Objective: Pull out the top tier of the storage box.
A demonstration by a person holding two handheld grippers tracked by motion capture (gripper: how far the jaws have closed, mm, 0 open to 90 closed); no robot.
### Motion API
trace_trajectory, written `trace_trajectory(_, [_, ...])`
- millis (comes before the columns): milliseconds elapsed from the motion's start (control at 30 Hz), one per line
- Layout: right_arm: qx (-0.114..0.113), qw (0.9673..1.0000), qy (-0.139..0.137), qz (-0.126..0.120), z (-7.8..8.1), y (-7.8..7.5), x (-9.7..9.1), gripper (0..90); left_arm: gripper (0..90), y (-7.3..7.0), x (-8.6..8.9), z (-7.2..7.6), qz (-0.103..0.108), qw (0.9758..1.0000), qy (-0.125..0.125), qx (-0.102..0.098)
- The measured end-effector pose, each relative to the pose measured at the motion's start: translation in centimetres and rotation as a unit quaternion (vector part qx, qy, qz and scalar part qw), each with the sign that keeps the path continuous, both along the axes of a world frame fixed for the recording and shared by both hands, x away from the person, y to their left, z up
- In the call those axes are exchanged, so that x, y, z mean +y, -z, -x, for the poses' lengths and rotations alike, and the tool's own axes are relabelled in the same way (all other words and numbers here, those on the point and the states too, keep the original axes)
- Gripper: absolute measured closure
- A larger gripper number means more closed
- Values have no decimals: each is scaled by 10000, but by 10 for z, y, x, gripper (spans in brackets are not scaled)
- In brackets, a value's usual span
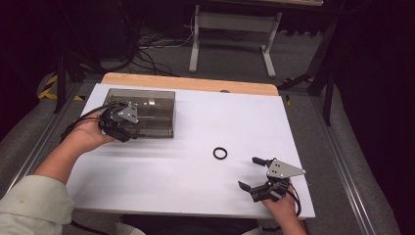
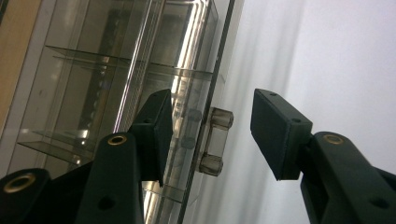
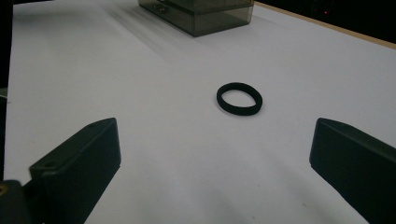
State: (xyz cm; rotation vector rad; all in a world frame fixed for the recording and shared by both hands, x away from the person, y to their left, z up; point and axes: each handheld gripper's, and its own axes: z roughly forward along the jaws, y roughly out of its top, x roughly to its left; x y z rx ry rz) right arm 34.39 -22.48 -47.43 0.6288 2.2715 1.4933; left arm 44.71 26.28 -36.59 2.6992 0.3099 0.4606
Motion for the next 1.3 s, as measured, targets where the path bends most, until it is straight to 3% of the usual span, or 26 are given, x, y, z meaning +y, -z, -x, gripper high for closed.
trace_trajectory(400, [-11,10000,-7,11,0,0,0,26,567,7,-9,0,-602,9981,125,-101])
trace_trajectory(600, [10,10000,-5,-7,0,0,0,26,678,11,-13,1,-886,9957,164,-236])
trace_trajectory(833, [10,10000,-6,-12,0,0,0,26,694,11,-13,1,-933,9950,205,-276])
trace_trajectory(1300, [14,10000,-5,-29,-1,0,0,26,696,2,-13,17,-819,9964,213,-47])
